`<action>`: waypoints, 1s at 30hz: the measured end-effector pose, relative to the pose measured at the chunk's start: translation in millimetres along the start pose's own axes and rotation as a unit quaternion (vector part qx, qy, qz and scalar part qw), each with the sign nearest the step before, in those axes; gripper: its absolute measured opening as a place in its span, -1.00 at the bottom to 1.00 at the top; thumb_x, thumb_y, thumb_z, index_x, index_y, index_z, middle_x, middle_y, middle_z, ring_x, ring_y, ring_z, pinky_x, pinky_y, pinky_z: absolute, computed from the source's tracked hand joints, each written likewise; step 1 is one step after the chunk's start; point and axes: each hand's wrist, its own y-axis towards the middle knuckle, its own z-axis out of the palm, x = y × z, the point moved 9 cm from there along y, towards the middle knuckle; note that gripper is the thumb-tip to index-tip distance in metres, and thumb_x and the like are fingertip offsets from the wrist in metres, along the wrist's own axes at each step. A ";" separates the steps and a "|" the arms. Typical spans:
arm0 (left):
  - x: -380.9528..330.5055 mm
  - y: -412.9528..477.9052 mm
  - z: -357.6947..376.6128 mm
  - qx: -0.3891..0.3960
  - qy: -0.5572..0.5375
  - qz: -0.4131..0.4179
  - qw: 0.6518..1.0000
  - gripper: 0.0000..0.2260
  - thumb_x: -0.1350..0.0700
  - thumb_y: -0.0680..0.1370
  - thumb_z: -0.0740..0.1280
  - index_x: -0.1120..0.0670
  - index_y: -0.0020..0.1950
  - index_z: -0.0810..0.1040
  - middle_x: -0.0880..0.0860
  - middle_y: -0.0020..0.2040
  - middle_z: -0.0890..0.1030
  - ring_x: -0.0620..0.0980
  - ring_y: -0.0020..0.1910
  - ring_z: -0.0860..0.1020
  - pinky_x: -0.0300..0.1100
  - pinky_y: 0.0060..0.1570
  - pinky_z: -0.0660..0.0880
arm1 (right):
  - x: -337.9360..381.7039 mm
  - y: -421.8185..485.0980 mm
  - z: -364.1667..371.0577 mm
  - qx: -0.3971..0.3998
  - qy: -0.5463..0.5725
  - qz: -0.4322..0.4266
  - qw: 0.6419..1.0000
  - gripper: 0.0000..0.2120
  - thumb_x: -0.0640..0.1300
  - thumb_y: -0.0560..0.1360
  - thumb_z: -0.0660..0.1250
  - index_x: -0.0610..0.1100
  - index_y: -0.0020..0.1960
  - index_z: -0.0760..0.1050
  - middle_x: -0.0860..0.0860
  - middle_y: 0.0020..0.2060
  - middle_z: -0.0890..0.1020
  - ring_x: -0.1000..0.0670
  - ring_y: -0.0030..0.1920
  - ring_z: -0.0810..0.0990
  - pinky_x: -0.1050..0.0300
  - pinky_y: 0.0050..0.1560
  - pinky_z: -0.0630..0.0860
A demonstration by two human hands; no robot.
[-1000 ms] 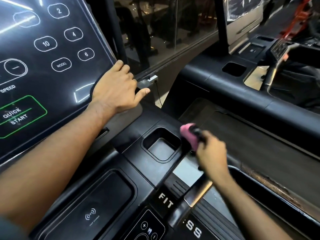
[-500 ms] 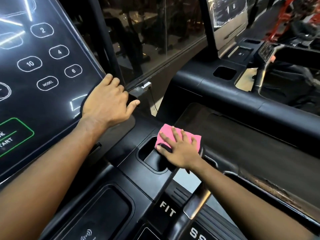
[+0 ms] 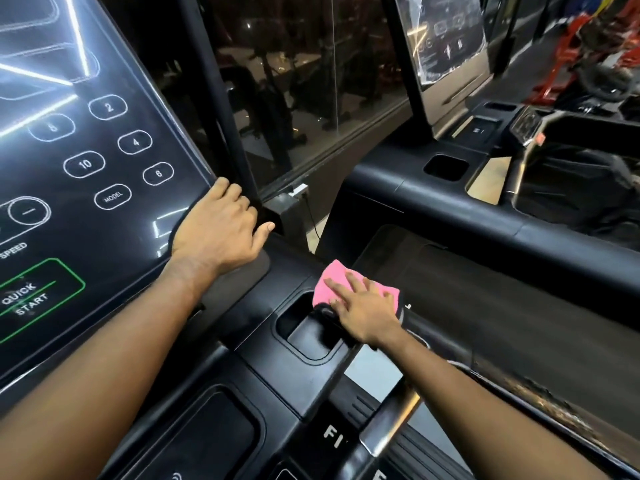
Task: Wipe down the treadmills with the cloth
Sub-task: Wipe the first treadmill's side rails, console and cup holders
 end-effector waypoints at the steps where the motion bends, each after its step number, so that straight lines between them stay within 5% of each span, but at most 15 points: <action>1: 0.6 -0.3 -1.2 -0.004 -0.003 -0.002 1.000 -0.35 -0.16 0.68 -0.15 0.14 -0.02 0.67 0.09 -0.11 0.65 0.11 0.02 0.49 0.06 0.32 0.29 | -4.5 -5.5 0.2 -0.008 -0.015 0.000 1.000 -0.50 0.24 0.67 -0.01 0.36 0.59 0.01 0.05 0.65 0.06 -0.19 0.59 0.09 -0.38 0.48 0.11; 5: 0.6 -0.4 -5.7 -0.008 -0.006 -0.001 1.000 -0.41 -0.11 0.66 -0.09 0.13 -0.04 0.68 0.08 -0.13 0.65 0.10 -0.02 0.50 0.05 0.29 0.31 | -11.5 -8.4 -0.4 -0.021 -0.032 0.005 0.999 -0.42 0.35 0.60 0.02 0.38 0.58 -0.03 0.06 0.64 0.10 -0.19 0.55 0.15 -0.34 0.43 0.17; 9: -0.2 10.0 -3.9 -0.008 -0.007 -0.010 1.000 -0.48 -0.08 0.63 0.00 0.10 -0.14 0.69 0.06 -0.20 0.66 0.07 -0.08 0.51 0.02 0.18 0.32 | -9.2 21.1 1.8 0.013 0.001 0.021 1.000 -0.39 0.48 0.54 -0.07 0.46 0.55 -0.12 0.10 0.66 -0.04 -0.25 0.63 -0.03 -0.51 0.46 -0.05; 12: -3.9 26.0 2.0 0.034 0.007 -0.024 0.999 -0.51 -0.08 0.63 0.01 0.03 -0.23 0.66 0.02 -0.25 0.66 0.02 -0.12 0.53 -0.02 0.10 0.33 | 1.5 55.6 2.9 0.025 0.024 0.010 0.999 -0.37 0.52 0.52 -0.08 0.46 0.55 -0.10 0.06 0.66 0.01 -0.28 0.60 0.06 -0.50 0.46 0.07; 16: -8.2 35.9 5.0 0.029 0.011 -0.043 0.999 -0.60 -0.05 0.59 0.10 0.00 -0.43 0.40 0.05 -0.37 0.60 0.02 -0.30 0.47 -0.03 -0.04 0.29 | 26.4 116.3 1.6 0.035 0.064 -0.014 0.997 -0.30 0.57 0.46 -0.06 0.42 0.56 -0.04 -0.01 0.62 0.17 -0.31 0.49 0.33 -0.32 0.45 0.28; 20: -4.7 39.0 13.2 0.037 0.032 -0.060 0.997 -0.57 -0.03 0.56 0.14 0.04 -0.48 0.13 0.07 -0.45 0.53 0.04 -0.39 0.30 -0.01 -0.09 0.19 | 71.8 181.7 0.7 0.062 0.088 -0.050 0.993 -0.30 0.52 0.50 0.00 0.34 0.59 0.05 -0.10 0.59 0.25 -0.30 0.47 0.37 -0.23 0.44 0.33; 25: -4.8 39.0 22.4 0.072 0.039 -0.066 0.994 -0.62 -0.01 0.55 0.13 0.04 -0.47 0.29 0.08 -0.45 0.51 0.06 -0.42 0.36 -0.02 -0.09 0.23 | 120.7 241.6 -0.2 0.103 0.141 -0.098 0.980 -0.34 0.47 0.51 0.11 0.28 0.56 0.24 -0.08 0.57 0.29 -0.20 0.52 0.33 -0.12 0.49 0.28; 30: -1.1 42.7 19.2 0.080 0.020 -0.090 0.993 -0.63 -0.01 0.54 0.14 0.04 -0.47 0.35 0.09 -0.44 0.53 0.08 -0.40 0.44 -0.01 -0.06 0.26 | 75.9 273.2 35.5 0.156 0.301 -0.066 0.938 -0.30 0.66 0.28 0.22 0.44 0.36 0.42 0.19 0.42 0.51 0.04 0.48 0.41 0.00 0.54 0.25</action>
